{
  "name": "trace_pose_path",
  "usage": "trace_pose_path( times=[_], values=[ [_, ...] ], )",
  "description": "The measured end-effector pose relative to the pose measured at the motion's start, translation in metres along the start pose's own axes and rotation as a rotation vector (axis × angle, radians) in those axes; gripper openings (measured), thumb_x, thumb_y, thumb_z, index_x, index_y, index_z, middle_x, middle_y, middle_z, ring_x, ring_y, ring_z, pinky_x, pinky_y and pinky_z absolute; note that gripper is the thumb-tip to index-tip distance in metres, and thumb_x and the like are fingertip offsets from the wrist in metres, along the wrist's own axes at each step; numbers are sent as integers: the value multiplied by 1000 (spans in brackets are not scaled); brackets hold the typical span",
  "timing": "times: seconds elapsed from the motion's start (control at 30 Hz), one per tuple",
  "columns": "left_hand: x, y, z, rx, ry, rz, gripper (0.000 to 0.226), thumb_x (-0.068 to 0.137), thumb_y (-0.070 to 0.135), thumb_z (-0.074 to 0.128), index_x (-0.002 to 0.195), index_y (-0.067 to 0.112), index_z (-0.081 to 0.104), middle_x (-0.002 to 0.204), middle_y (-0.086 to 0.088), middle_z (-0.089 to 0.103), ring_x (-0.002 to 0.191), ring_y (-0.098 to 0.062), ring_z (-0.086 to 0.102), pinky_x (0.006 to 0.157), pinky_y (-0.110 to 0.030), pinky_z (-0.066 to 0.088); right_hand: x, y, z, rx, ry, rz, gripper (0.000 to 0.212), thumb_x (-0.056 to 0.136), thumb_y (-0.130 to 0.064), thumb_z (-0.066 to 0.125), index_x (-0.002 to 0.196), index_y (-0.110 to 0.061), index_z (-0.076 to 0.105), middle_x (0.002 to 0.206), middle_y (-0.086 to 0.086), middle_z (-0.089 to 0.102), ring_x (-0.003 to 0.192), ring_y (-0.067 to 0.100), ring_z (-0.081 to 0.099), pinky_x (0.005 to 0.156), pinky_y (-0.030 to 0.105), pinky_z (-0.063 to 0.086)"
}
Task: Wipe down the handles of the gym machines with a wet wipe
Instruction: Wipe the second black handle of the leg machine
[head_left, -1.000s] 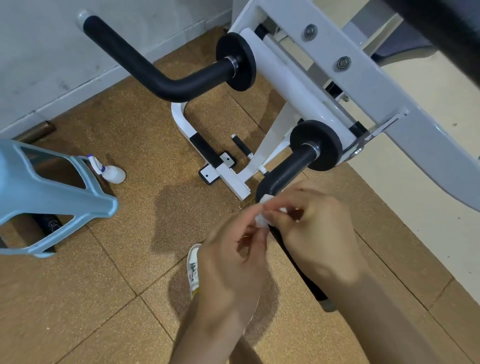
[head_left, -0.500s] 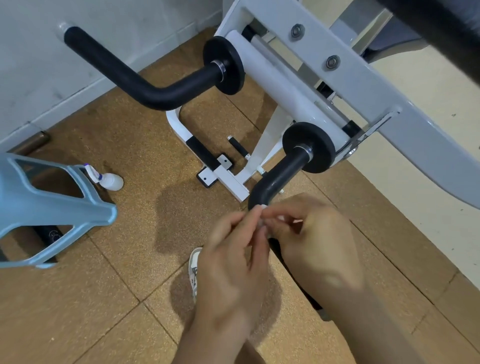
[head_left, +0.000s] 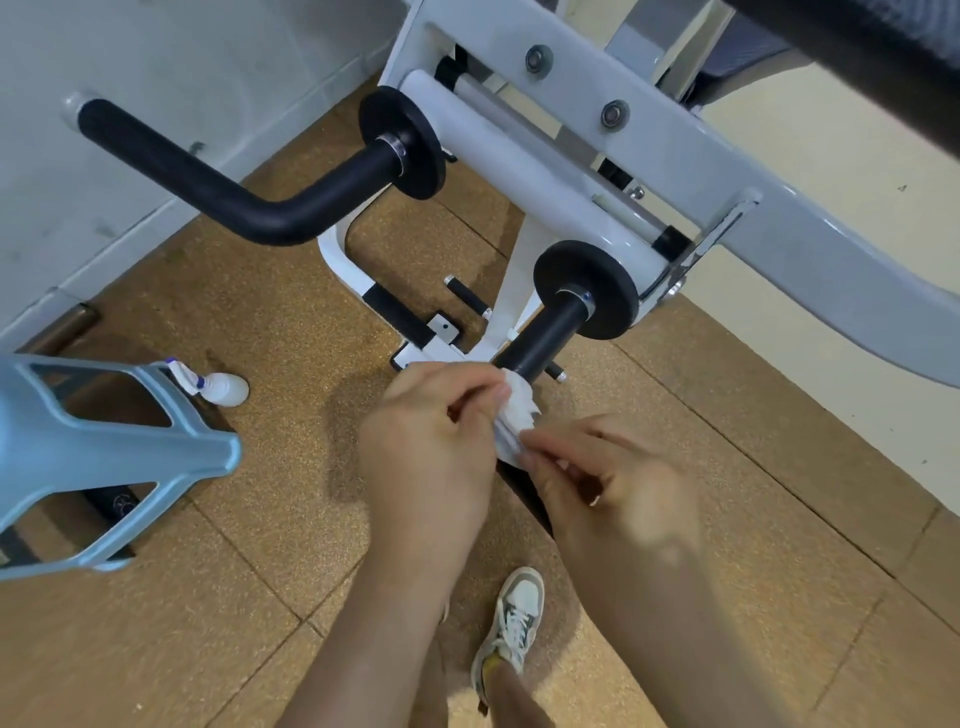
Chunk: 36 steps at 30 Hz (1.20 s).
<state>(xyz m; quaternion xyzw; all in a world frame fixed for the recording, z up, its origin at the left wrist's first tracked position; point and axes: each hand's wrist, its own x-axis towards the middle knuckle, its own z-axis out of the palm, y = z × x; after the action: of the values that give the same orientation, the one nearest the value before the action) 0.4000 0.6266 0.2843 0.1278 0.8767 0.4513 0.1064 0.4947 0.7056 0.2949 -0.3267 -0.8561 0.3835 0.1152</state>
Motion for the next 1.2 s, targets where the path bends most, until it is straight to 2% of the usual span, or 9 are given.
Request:
trace_pose_path(
  times=[0.13,0.23,0.4,0.63,0.73,0.8,0.87,1.1,1.2],
  values=[
    [-17,3,-9,2,-23,7,21,82,31,70,101,23,75,94,11,69,84,-2,65,76,-27,55,4,-7,10,-15,19,-71,15,85,-16,63,88,-21,76,84,-10,65,76,3,58,66,14,45],
    [-8,5,-5,58,-29,-47,25,78,37,73,100,25,74,95,11,69,85,-5,64,79,-32,54,-1,-5,4,62,9,-70,18,85,-10,62,92,-20,75,90,-12,69,85,0,60,72,11,46],
    [17,4,5,100,-52,51,15,83,28,71,94,20,77,90,12,64,82,4,54,71,-4,39,-15,3,-3,71,27,22,24,83,-9,58,97,-23,72,97,-16,67,89,3,58,75,22,47],
    [16,12,5,373,-158,300,23,89,24,62,108,14,72,92,0,61,76,-18,59,68,-30,49,-15,1,-1,28,22,70,24,82,-9,60,97,-23,72,92,-15,65,86,2,55,75,10,42],
    [43,23,16,381,-273,258,26,91,31,61,109,17,72,102,0,62,87,-13,57,77,-18,42,-13,0,-4,-17,17,60,22,82,-10,62,97,-22,73,89,-14,66,81,1,57,70,6,43],
    [46,19,13,336,-287,273,23,88,28,64,105,16,74,96,4,64,84,-3,54,70,-2,33,-15,-2,-10,-91,-13,41,19,81,-17,61,93,-23,74,86,-14,67,76,6,61,63,13,47],
    [40,16,3,295,-257,292,18,86,26,68,99,15,76,88,8,63,79,2,50,69,2,31,-18,-3,-19,-161,-54,50,17,78,-24,62,88,-28,75,84,-18,67,73,3,60,61,7,40],
    [71,45,48,445,-366,345,29,94,29,54,116,14,68,112,-6,61,100,-20,58,88,-33,46,-7,0,-35,-83,-253,211,15,82,-32,69,97,-33,73,85,-19,61,78,-1,53,69,9,38],
    [69,34,33,501,-357,404,26,94,29,55,110,15,70,104,-2,64,92,-14,58,78,-23,42,-6,-1,-38,-50,-271,234,15,82,-33,69,97,-34,72,83,-20,59,77,-5,52,69,6,37]
  ],
)
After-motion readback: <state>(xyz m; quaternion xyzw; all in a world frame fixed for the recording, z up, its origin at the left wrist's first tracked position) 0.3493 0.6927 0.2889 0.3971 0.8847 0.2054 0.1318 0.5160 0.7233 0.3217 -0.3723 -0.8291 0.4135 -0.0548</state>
